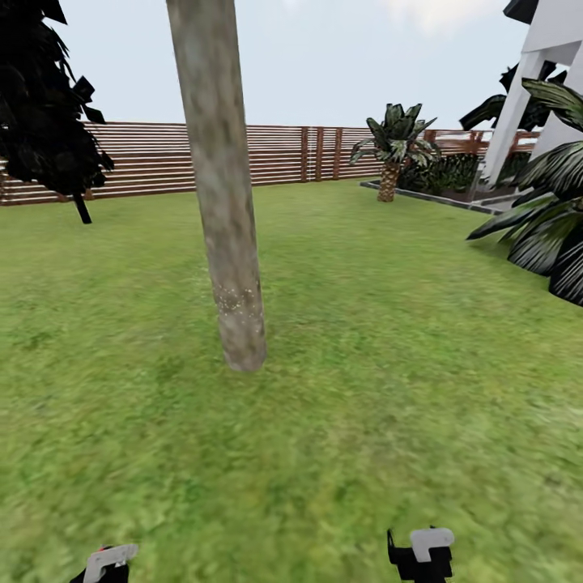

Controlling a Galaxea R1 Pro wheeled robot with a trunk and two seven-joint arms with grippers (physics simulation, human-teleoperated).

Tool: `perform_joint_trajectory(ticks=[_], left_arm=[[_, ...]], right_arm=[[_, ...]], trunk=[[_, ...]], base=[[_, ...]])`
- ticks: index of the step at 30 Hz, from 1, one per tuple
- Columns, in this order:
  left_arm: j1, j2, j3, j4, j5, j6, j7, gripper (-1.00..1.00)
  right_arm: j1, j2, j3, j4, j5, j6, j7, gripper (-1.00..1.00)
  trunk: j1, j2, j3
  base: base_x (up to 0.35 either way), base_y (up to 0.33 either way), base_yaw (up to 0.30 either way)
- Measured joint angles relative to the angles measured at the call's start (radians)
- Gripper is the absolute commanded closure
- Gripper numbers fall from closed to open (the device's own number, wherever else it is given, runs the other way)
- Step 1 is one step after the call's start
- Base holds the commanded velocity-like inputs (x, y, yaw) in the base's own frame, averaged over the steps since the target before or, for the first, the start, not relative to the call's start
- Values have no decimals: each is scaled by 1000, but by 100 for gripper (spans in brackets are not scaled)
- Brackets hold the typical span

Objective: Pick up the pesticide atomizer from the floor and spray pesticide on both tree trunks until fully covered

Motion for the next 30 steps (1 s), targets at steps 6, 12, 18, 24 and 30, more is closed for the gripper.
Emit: perform_joint_trajectory(ticks=[6, 12, 18, 24, 30], left_arm=[[0, -1, -1, 3, 15, 1, 1, 100], [0, -1, -1, 4, 51, 0, 1, 100], [0, -1, -1, 5, 59, 0, 0, 100], [0, -1, -1, 5, 59, 0, 0, 100], [0, -1, -1, 5, 59, 0, 0, 100]], right_arm=[[0, 1, 1, 2, 1, 0, 1, -100], [0, 1, 1, 2, 3, 0, 3, -100], [0, 1, 1, 3, 3, 0, 3, -100], [0, 1, 1, 3, 6, 0, 3, -100], [0, 1, 1, 3, 6, 0, 3, -100]], trunk=[[0, 0, 0], [0, 0, 0], [0, 0, 0], [0, 0, 0], [-1, 0, 0]], base=[[-333, -71, 281], [-338, -51, 281], [-317, -58, 281], [-131, -133, 281], [-5, -4, 281]])
